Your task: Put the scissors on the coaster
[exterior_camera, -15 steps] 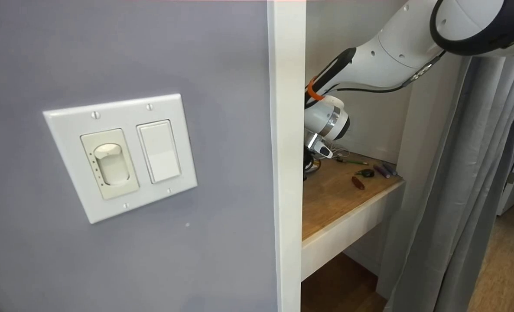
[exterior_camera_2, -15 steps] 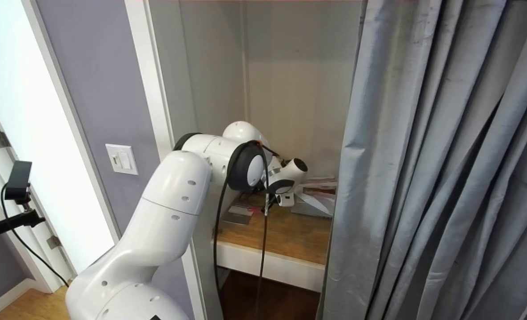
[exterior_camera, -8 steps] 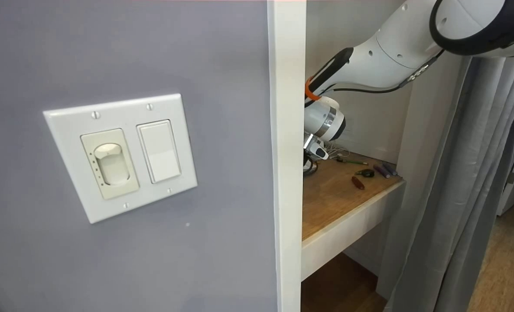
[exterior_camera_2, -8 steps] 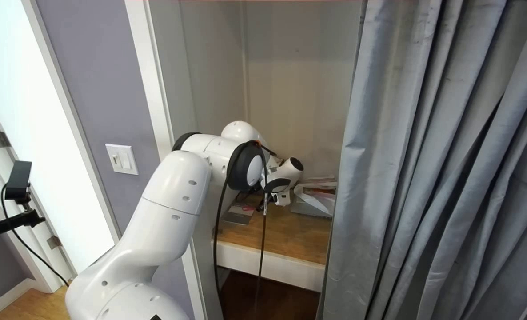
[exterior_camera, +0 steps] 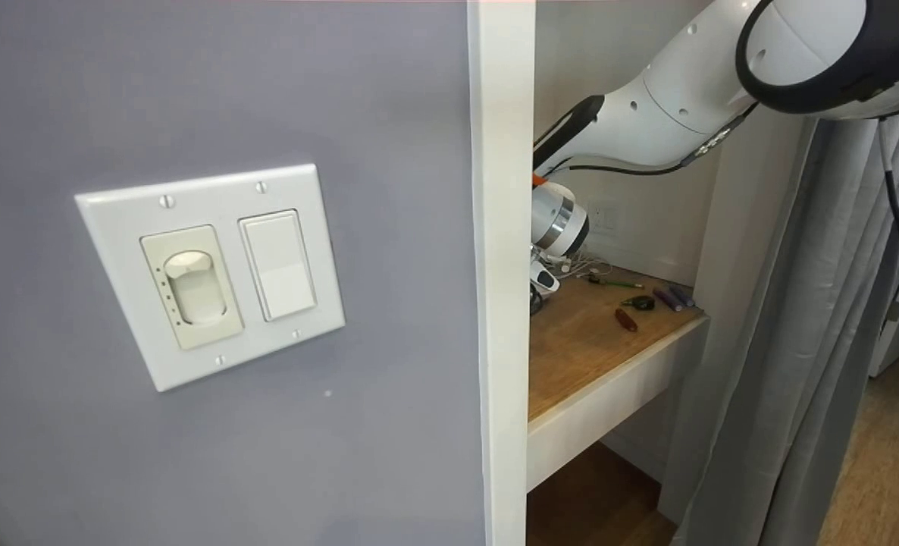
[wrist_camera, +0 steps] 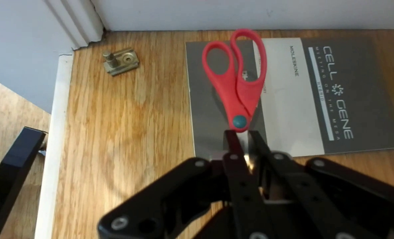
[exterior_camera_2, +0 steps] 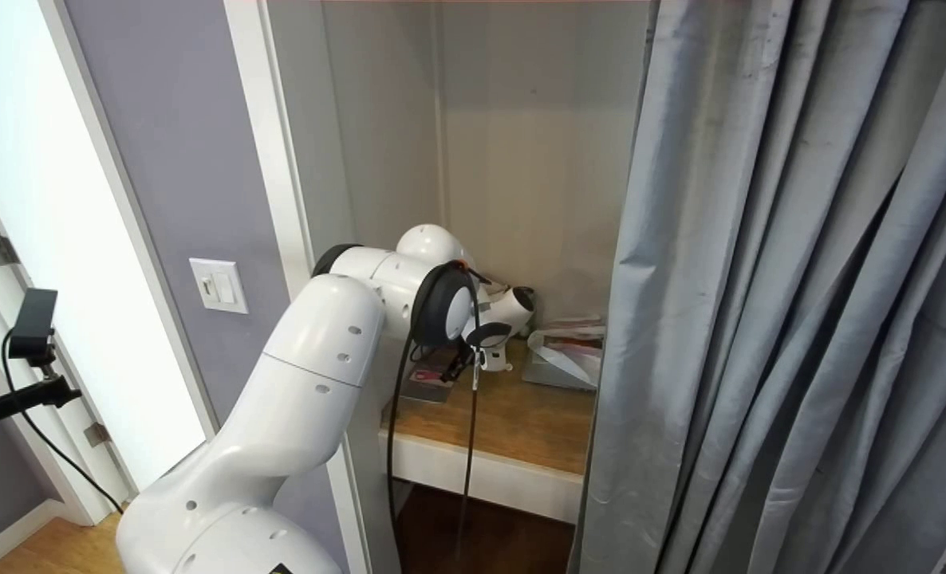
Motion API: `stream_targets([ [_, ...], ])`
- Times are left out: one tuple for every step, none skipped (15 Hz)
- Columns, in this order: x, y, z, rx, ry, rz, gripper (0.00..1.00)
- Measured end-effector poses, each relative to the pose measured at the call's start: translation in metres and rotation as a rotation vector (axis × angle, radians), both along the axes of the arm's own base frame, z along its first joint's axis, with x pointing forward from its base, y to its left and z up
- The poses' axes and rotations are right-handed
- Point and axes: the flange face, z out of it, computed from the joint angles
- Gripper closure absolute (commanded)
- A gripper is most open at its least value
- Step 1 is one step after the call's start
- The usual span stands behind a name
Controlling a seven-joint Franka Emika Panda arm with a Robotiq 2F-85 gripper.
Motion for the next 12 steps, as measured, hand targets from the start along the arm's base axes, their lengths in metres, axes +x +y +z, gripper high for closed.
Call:
stream_targets([
  [0.000,0.003,-0.005,-0.001,0.012,-0.007,0.97],
  [0.000,0.008,-0.009,-0.001,0.023,-0.011,0.97],
  [-0.001,0.013,-0.015,-0.001,0.034,-0.014,0.97],
  [-0.001,0.019,-0.020,0.000,0.045,-0.022,0.97],
  [-0.001,0.025,-0.025,0.001,0.056,-0.030,0.64],
  [-0.001,0.030,-0.029,0.002,0.067,-0.038,0.62],
  [-0.001,0.034,-0.033,0.002,0.075,-0.044,0.57],
  [0.001,0.037,-0.036,0.003,0.079,-0.050,0.49],
  [0.002,0.038,-0.038,0.005,0.077,-0.053,0.43],
  [0.005,0.038,-0.038,0.005,0.069,-0.057,0.37],
  [0.007,0.038,-0.036,0.004,0.056,-0.062,0.29],
  [0.011,0.037,-0.032,0.003,0.032,-0.061,0.23],
])
